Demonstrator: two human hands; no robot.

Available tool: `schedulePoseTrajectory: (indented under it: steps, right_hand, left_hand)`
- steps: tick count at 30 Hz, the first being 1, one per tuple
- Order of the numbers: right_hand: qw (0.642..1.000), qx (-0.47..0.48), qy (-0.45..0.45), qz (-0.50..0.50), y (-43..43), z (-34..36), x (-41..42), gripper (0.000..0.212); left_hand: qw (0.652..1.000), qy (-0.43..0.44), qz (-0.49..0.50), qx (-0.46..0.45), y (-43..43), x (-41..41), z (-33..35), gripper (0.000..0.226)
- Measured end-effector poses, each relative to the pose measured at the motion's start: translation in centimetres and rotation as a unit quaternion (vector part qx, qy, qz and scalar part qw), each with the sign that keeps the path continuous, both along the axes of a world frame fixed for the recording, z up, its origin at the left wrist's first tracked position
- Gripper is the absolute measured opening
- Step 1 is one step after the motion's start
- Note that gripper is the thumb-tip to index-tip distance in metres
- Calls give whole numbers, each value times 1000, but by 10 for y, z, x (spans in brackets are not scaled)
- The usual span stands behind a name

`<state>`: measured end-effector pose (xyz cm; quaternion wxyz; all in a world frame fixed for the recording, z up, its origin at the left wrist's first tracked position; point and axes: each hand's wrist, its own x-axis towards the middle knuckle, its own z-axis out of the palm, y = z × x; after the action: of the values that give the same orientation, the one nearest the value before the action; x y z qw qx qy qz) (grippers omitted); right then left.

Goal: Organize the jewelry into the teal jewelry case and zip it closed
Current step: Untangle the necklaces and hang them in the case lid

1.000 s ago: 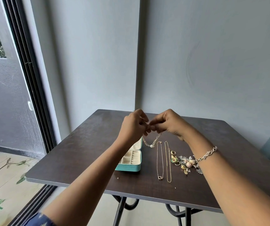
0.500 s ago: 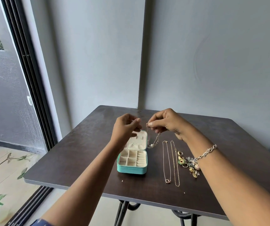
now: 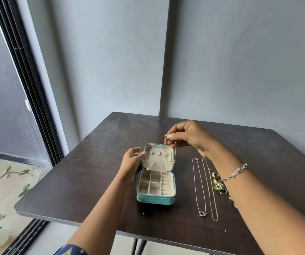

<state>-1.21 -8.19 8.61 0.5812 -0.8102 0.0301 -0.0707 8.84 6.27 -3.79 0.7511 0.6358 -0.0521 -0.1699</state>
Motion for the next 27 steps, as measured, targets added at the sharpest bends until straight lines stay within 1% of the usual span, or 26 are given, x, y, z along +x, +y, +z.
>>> schedulePoseTrajectory:
  steps: [3, 6, 8, 13, 19, 22, 24, 27]
  right_hand:
    - [1000, 5, -9, -7, 0, -5, 9, 15]
    - [1000, 16, -20, -14, 2, -9, 16, 17]
    - [999, 19, -25, -19, 3, -13, 21, 17]
    - [999, 2, -32, -26, 8, -26, 32, 16]
    - [999, -3, -35, -10, 15, -35, 42, 18]
    - [998, -40, -38, -6, 16, -40, 48, 19]
    - [995, -88, -44, -15, 16, -45, 53, 18]
    - [981, -182, -61, -34, 14, -54, 61, 9]
  left_hand:
    - [1000, 11, -19, -12, -4, 7, -4, 34]
    - [998, -5, -53, -27, -3, 11, -7, 33]
    - [996, -17, -75, -56, 0, 10, -10, 33]
    - [982, -16, -109, -151, 7, 12, -17, 34]
    - [979, -34, -112, -168, 7, 14, -21, 33]
    - [977, -34, -108, -178, 6, 15, -23, 34]
    - [975, -36, -107, -189, 6, 16, -24, 38]
    - [974, -43, -109, -194, 6, 16, -23, 41]
